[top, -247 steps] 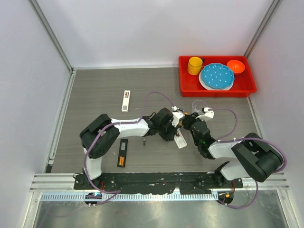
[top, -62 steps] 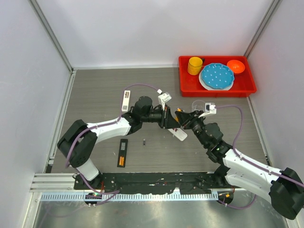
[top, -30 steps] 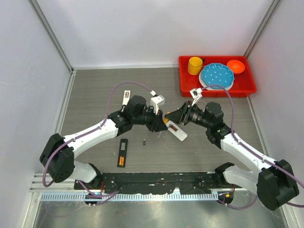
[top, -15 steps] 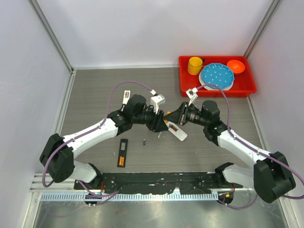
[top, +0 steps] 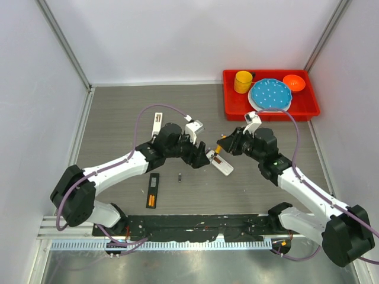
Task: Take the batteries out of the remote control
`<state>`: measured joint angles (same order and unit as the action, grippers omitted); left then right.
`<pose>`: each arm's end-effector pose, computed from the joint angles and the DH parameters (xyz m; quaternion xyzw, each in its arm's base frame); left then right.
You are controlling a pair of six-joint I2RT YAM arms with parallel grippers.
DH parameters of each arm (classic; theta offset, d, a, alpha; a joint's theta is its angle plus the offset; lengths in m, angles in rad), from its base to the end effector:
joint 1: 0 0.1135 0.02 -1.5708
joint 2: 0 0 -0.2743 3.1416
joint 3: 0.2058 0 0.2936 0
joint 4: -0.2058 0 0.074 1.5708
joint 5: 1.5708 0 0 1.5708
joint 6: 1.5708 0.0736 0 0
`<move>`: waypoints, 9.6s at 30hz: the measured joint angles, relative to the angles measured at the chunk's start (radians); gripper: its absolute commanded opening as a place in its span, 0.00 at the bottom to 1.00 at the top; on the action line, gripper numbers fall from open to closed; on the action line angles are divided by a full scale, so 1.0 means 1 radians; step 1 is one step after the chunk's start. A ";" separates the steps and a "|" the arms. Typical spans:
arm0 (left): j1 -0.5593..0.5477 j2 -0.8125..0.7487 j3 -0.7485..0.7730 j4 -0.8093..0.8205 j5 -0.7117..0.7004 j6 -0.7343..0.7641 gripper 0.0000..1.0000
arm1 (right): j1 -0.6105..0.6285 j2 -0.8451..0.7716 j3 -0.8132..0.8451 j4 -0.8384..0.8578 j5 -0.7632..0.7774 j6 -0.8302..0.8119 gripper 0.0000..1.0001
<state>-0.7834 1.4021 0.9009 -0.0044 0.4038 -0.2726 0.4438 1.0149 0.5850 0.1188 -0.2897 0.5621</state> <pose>0.2480 -0.2878 0.2298 0.3117 0.7909 -0.3999 0.3427 0.2611 0.1474 0.2370 -0.0376 0.8033 0.3831 0.4545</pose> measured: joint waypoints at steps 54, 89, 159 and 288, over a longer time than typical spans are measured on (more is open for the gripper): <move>0.000 0.457 0.160 -0.017 -0.076 -0.008 0.17 | 0.090 0.111 -0.053 0.113 0.583 0.066 0.01; 0.000 0.472 0.180 -0.068 -0.082 -0.003 0.16 | 0.241 0.257 -0.095 0.247 0.770 0.136 0.01; 0.012 -0.038 -0.214 -0.660 -0.662 -0.516 0.26 | 0.241 -0.157 -0.219 0.088 0.804 0.063 0.01; -0.303 0.251 -0.027 -0.158 -0.465 0.058 0.56 | -0.097 -0.231 -0.163 -0.121 0.444 0.034 0.01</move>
<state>-1.0866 1.6531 0.8742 -0.1619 -0.0612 -0.2150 0.3466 0.7837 0.4225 -0.0025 0.1539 0.5961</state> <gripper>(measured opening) 0.584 0.246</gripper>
